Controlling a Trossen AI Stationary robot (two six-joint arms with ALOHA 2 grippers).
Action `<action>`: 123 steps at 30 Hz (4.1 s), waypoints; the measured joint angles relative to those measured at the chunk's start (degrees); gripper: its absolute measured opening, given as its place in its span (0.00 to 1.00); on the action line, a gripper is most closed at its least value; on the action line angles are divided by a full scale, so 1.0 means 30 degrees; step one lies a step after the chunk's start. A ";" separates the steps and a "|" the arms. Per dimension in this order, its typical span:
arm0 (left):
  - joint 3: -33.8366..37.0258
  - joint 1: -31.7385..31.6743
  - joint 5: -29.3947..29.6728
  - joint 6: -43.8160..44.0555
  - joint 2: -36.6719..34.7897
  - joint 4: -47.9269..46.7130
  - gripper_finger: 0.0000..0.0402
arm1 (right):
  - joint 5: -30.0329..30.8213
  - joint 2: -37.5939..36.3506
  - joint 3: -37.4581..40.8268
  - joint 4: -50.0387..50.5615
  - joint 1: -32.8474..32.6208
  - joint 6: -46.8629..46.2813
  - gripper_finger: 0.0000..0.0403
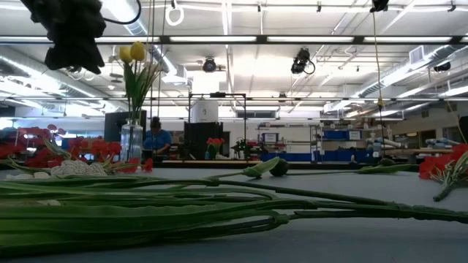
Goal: Sort flowers into vase by color
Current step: Put the white flowers into the transparent vase
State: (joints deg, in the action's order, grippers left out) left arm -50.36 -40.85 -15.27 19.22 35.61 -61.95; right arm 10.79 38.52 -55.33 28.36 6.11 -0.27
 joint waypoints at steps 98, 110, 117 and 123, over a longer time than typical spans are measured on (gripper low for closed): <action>0.1941 2.9343 1.3514 1.2063 1.2666 1.7325 0.42 | -0.4173 2.9664 -1.4265 0.1946 -1.2255 -1.2007 0.49; 0.1941 2.9340 1.3434 1.2376 1.2651 1.7446 0.42 | -0.3031 2.9959 -1.4265 0.3464 -1.2117 -1.2375 0.48; 0.1941 2.9336 1.3434 1.2912 1.2651 1.7432 0.42 | -0.2173 2.9849 -1.5587 0.4689 -1.2270 -1.1475 0.42; 0.1941 2.9301 1.3564 1.2869 1.2651 1.7347 0.42 | -0.0072 2.9831 -1.5916 0.4949 -1.2554 -0.9484 0.43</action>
State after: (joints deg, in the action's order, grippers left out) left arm -44.53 47.05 25.43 57.82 73.56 -9.91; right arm 10.57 128.02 -103.08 43.21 -31.55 -28.73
